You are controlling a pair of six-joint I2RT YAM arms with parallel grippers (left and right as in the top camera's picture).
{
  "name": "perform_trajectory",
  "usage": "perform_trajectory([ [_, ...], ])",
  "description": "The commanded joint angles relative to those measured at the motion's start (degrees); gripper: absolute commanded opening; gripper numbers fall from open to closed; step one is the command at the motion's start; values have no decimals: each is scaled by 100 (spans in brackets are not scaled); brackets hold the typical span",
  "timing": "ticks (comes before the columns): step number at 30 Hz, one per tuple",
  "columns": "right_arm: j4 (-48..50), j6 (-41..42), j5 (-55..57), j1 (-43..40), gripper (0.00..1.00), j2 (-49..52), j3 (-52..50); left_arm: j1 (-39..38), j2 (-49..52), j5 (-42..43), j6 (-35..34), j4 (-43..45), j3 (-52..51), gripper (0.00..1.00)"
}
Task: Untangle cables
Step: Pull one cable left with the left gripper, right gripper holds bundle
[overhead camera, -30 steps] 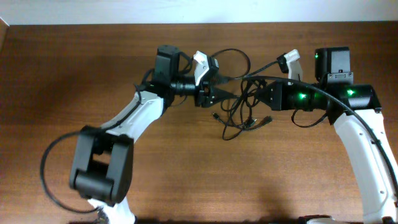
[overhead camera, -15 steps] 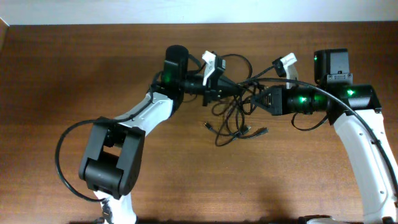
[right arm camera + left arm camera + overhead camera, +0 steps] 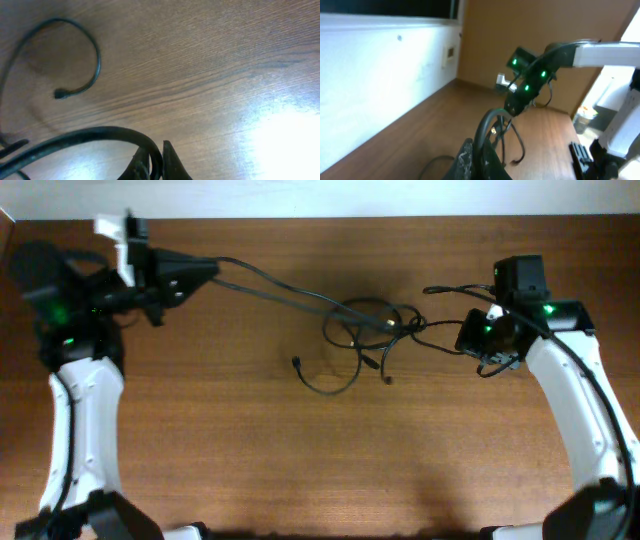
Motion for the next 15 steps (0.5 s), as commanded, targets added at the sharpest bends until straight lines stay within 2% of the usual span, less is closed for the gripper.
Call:
perform_trajectory([
  [1, -92, 140, 1099, -422, 4, 667, -61, 953, -511, 9, -195, -92, 81, 0],
  [3, -96, 173, 957, -422, 8, 898, -61, 1134, -570, 9, -195, -179, 81, 0],
  [4, 48, -164, 562, -417, 20, 844, -59, 1099, -568, 9, -192, -179, 81, 0],
  [6, 275, -796, -210, -417, 33, 758, -57, 1043, -568, 9, -192, -234, 81, 0],
  [7, 409, -1309, -691, -417, 35, 750, -57, 1043, -570, 9, -192, -319, 81, 0],
  [8, 535, -1912, -1384, -417, 43, 743, -52, 1043, -570, 9, -188, -428, 81, 0],
  [10, 682, -2684, -2312, -417, 44, 739, -52, 1043, -570, 9, -186, -549, 81, 0],
  [11, 686, -3178, -3005, -417, 50, 739, -52, 1043, -573, 9, -186, -546, 81, 0],
  [13, 507, -4013, -3985, -415, 50, 739, -52, 1036, -619, 9, -190, -549, 81, 0],
  [14, 105, -5071, -5073, -411, 50, 739, -52, 905, -754, 9, -186, -540, 81, 0],
  [15, -374, -5982, -6092, -404, 62, 739, -52, 494, -966, -66, -140, -439, 81, 1],
])
